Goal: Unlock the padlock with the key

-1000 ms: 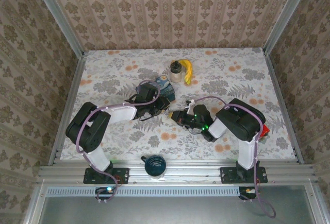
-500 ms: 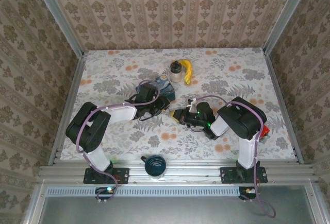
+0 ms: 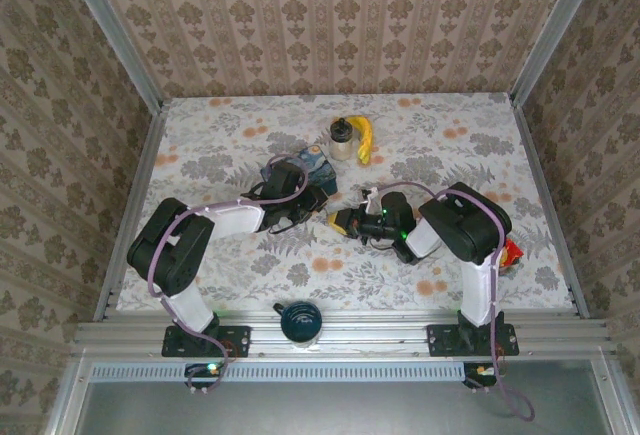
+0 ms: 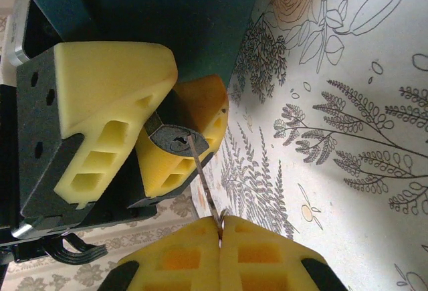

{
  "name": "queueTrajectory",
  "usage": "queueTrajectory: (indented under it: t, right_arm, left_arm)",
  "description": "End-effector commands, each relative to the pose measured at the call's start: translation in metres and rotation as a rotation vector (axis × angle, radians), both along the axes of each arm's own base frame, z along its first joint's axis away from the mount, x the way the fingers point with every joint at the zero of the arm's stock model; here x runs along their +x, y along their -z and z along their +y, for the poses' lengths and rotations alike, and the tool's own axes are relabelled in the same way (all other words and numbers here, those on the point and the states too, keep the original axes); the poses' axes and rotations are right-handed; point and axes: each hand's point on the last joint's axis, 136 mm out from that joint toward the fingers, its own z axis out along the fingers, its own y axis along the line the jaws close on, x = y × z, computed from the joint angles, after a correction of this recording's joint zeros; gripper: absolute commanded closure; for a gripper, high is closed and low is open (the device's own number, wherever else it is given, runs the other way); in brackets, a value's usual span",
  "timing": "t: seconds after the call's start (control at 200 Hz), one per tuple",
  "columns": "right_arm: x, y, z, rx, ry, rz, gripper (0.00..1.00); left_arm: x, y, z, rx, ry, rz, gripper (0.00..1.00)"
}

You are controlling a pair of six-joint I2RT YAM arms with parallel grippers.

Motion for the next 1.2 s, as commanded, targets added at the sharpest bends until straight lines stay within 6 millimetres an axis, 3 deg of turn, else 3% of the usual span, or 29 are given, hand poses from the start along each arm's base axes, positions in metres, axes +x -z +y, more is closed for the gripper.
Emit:
queueTrajectory:
  t: [0.0, 0.815, 1.19]
  right_arm:
    - [0.029, -0.026, -0.003, 0.062, 0.060, -0.080, 1.00]
    - [0.029, -0.029, 0.003, 0.127, -0.024, 0.009, 1.00]
    - [0.043, -0.025, 0.002, 0.103, 0.010, -0.030, 1.00]
  left_arm:
    - [-0.031, 0.006, -0.015, -0.044, 0.101, 0.093, 0.85]
    - [-0.030, 0.006, -0.017, -0.053, 0.098, 0.100, 0.85]
    - [-0.030, 0.004, -0.018, -0.047, 0.109, 0.099, 0.85]
